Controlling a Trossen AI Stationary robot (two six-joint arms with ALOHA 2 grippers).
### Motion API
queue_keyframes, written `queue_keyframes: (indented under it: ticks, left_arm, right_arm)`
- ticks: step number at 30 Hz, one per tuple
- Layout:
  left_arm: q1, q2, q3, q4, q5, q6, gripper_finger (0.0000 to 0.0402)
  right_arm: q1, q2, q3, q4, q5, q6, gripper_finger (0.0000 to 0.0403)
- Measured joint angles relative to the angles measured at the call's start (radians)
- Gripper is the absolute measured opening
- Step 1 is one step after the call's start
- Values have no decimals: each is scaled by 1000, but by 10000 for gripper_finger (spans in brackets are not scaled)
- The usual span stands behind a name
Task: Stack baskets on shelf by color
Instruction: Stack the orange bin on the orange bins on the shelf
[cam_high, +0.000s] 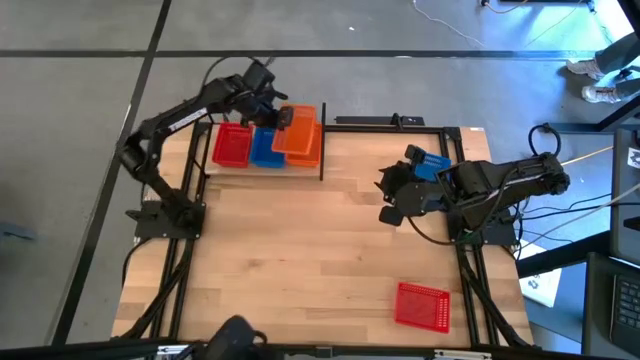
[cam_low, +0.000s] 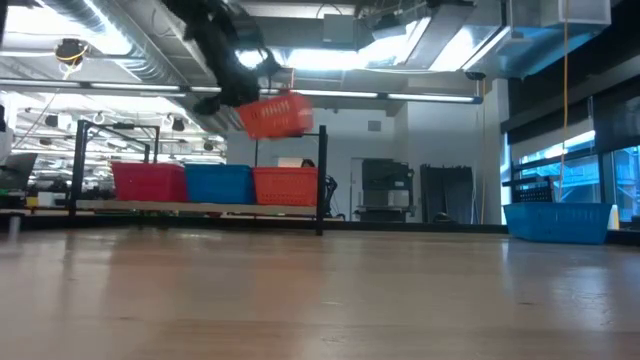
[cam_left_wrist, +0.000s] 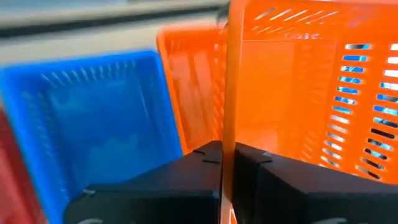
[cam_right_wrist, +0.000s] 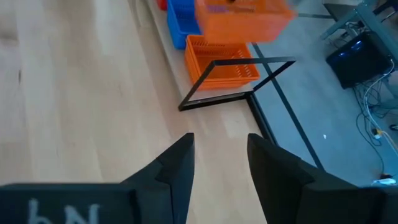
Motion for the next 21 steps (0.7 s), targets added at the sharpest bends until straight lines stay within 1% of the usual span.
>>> queue_keyframes:
  ticks: [4, 6, 11, 15, 21]
  left_arm:
    - [0, 70, -2, 9, 47, -1, 0]
    - [0, 84, -2, 8, 49, -1, 0]
    - [7, 91, -1, 15, 31, -28, 0]
    - [13, 91, -1, -1, -38, -58, 0]
    - [16, 91, -1, 16, -41, -115, 0]
  right_arm:
    - [0, 0, 0, 0, -1, -29, 149]
    - [0, 0, 0, 0, -1, -34, 149]
    - [0, 0, 0, 0, -3, -37, 149]
    - [-4, 0, 0, 0, -3, -41, 149]
    - [-12, 0, 0, 0, -3, -61, 149]
